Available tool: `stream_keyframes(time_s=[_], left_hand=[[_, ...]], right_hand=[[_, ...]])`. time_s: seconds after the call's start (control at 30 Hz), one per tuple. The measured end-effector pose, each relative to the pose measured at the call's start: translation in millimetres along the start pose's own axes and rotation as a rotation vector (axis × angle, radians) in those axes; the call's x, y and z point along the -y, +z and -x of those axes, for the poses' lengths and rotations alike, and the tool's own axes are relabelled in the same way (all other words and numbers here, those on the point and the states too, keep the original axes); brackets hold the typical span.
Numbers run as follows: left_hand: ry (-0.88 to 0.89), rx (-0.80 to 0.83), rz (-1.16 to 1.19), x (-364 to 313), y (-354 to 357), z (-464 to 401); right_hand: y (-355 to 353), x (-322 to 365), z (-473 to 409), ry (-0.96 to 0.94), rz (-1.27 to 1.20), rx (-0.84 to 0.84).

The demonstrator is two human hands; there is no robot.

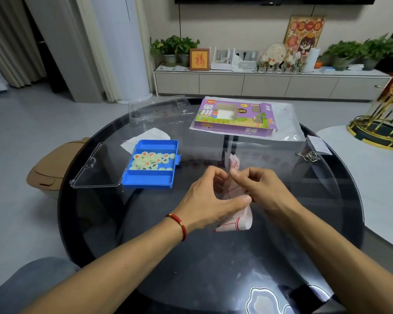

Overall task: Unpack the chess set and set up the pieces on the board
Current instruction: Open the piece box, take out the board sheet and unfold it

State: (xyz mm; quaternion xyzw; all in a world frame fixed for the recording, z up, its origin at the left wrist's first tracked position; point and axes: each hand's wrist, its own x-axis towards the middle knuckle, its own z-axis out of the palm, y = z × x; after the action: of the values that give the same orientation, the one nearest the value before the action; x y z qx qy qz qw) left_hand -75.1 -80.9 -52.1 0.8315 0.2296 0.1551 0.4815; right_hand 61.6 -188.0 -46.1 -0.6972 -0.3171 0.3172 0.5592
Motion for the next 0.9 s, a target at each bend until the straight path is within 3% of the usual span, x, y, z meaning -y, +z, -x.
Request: stream_keyframes(time_s=[0.13, 0.27, 0.4, 0.67, 0.8, 0.9], left_hand=[[-0.035, -0.082, 0.229, 1, -3, -5], [-0.109, -0.049, 0.352, 7, -2, -8], [-0.096, -0.068, 0.298, 8, 1, -7], [-0.211, -0.088, 0.514, 4, -3, -11], [-0.238, -0.119, 0.478, 4, -3, -12], [-0.223, -0.060, 0.572, 2, -5, -10]], right_hand=[[3, -2, -1, 0.052, -0.098, 0.031], [5, -2, 0, 0.048, -0.104, 0.041], [8, -2, 2, 0.045, -0.118, 0.079], [-3, 2, 4, -0.134, 0.109, 0.020], [-7, 5, 6, -0.177, 0.140, -0.001], [-8, 6, 7, -0.205, 0.201, -0.006]])
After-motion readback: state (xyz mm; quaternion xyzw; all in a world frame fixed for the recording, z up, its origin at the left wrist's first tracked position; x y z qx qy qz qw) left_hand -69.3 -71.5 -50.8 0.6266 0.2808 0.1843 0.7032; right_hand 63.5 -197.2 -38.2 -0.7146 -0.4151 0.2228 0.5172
